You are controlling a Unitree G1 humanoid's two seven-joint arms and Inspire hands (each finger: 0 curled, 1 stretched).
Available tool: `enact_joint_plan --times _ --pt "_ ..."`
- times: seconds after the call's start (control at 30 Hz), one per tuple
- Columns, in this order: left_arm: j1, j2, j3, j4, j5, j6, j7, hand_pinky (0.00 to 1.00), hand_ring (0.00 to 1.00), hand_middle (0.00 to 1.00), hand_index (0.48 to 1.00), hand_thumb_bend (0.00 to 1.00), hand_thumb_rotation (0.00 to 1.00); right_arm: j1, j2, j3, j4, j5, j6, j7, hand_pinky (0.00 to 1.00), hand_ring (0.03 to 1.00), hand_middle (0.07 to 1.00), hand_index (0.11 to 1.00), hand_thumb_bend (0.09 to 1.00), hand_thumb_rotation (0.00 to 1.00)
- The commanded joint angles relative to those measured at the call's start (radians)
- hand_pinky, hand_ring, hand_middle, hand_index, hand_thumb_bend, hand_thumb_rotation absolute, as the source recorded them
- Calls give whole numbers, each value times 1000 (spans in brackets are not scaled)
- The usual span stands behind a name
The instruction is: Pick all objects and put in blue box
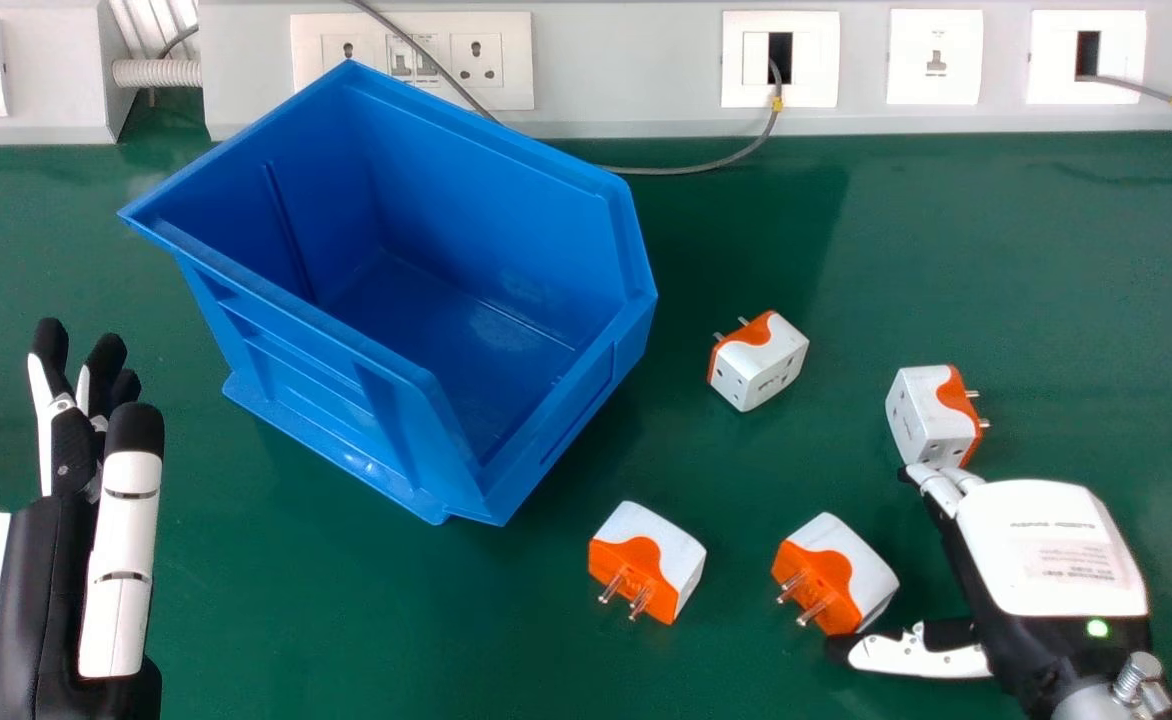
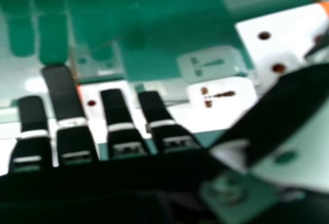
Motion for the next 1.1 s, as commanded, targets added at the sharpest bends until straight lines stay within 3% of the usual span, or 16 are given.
enact_joint_plan --times 0.0,0.17,0.33,0.53,0.77,1.07 --pt "-2 9 3 -12 2 -18 -4 1000 1000 1000 1000 544 924 17 17 53 -9 0 -49 16 763 828 850 854 814 773" --pt "-3 11 4 -14 10 -16 0 1000 1000 1000 1000 536 930 54 -4 78 -55 -9 -65 37 757 826 849 851 811 770" --pt "-8 14 6 -15 -7 -9 -6 1000 1000 1000 1000 531 934 95 -26 99 -95 -7 -92 26 762 830 851 861 806 790" --pt "-9 12 1 -24 11 3 4 1000 1000 1000 1000 534 930 78 -19 109 -88 -6 -84 42 765 832 853 866 807 797" --pt "1 7 -3 -36 10 12 6 1000 1000 1000 1000 558 937 13 4 126 -56 -15 -65 68 777 845 864 881 791 824" --pt "5 4 0 -27 7 -2 2 1000 1000 1000 1000 565 931 -76 49 148 11 -25 -57 95 807 855 875 889 785 822"
